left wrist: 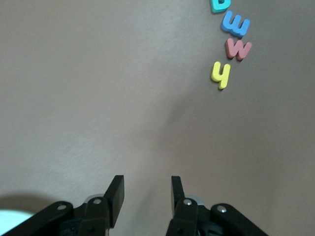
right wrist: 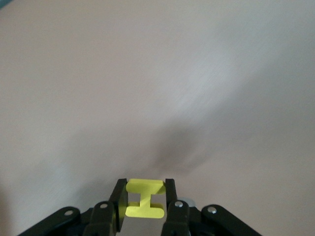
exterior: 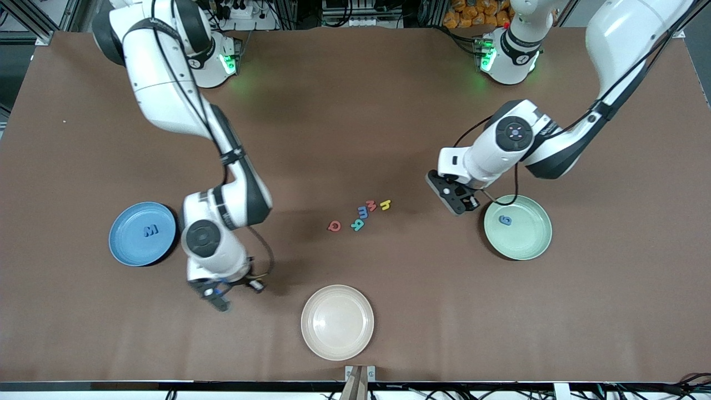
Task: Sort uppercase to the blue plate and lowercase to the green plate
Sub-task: 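Carry the H to the blue plate while the left gripper reaches the yellow 4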
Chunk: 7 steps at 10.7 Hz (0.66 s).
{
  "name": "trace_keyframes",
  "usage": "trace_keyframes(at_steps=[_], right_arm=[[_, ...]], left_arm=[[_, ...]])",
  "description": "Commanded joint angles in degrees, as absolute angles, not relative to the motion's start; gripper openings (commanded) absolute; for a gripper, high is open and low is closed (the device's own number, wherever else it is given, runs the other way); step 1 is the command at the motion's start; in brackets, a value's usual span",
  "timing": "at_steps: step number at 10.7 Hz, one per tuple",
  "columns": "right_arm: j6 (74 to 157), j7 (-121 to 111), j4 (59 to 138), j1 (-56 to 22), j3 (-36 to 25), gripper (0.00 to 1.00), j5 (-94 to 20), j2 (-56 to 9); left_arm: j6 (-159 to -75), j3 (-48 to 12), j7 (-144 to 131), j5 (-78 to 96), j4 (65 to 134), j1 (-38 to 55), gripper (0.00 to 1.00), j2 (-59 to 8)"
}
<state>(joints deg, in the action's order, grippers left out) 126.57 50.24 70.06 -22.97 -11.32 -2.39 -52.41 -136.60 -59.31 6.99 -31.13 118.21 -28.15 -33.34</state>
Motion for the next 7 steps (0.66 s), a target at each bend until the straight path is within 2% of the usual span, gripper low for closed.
trace_keyframes(at_steps=[1,4,7], right_arm=[[121.9,41.5,70.1,-19.4,-14.0,0.0,-2.4,-51.7],[116.3,34.8,70.0,-13.6,-14.1,0.0,-2.0,-50.1],[116.9,31.9,70.0,-9.1,-14.1,0.0,-1.4,-50.1]], left_arm=[[-139.8,-54.4,3.2,-31.0,117.6,-20.7,0.47,-33.3],[-141.5,-48.6,-1.6,-33.6,116.4,-11.9,0.47,-33.3],[-142.1,-44.8,-4.1,-35.2,114.4,-6.1,0.47,-34.5]])
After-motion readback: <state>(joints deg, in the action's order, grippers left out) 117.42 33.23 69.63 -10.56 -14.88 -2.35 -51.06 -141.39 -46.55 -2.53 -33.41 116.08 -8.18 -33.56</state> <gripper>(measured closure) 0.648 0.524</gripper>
